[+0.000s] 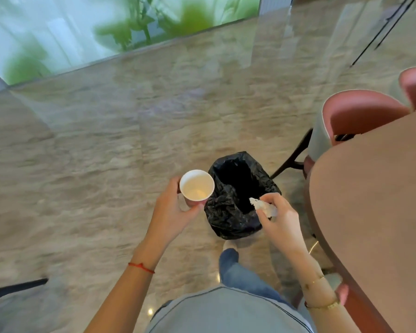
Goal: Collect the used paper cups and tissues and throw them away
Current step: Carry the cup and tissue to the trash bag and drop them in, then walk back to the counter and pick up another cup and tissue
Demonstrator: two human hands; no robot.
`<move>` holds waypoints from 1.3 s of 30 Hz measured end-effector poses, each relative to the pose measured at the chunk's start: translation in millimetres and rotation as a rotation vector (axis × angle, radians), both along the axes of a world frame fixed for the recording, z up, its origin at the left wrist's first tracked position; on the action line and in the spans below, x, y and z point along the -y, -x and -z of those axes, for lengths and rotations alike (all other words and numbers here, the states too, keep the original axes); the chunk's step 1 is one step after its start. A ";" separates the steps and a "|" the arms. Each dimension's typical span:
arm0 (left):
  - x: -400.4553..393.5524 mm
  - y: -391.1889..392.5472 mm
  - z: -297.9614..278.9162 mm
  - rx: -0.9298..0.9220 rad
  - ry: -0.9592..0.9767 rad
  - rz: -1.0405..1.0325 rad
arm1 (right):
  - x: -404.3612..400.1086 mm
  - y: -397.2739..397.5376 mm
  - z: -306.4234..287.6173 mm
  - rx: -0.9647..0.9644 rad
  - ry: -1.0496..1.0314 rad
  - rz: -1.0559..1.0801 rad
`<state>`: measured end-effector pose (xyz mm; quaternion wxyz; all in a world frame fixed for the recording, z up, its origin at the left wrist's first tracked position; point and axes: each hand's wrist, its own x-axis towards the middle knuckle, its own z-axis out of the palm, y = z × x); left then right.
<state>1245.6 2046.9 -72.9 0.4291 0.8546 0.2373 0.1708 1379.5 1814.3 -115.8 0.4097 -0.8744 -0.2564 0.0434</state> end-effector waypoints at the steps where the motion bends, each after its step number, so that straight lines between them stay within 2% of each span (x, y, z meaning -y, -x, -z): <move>1: -8.8 -23.4 6.4 -0.018 0.001 0.012 | -6.9 -19.7 2.2 -0.010 0.008 0.002; 12: -81.7 -244.3 59.4 -0.166 0.092 0.115 | -85.3 -199.7 26.5 -0.086 0.132 0.005; 17: -98.0 -311.0 90.6 -0.277 0.161 0.176 | -109.2 -241.8 61.2 -0.288 0.217 0.022; 23: -118.6 -336.7 102.2 -0.397 0.158 0.254 | -117.9 -265.3 68.3 -0.417 0.268 0.067; 31: -156.7 -342.9 45.7 -0.264 -0.181 0.357 | -120.8 -283.4 -0.6 -0.087 0.121 0.164; 39: -144.2 -304.7 -2.1 -0.158 -0.298 0.336 | -96.1 -252.9 -31.2 0.001 0.103 0.232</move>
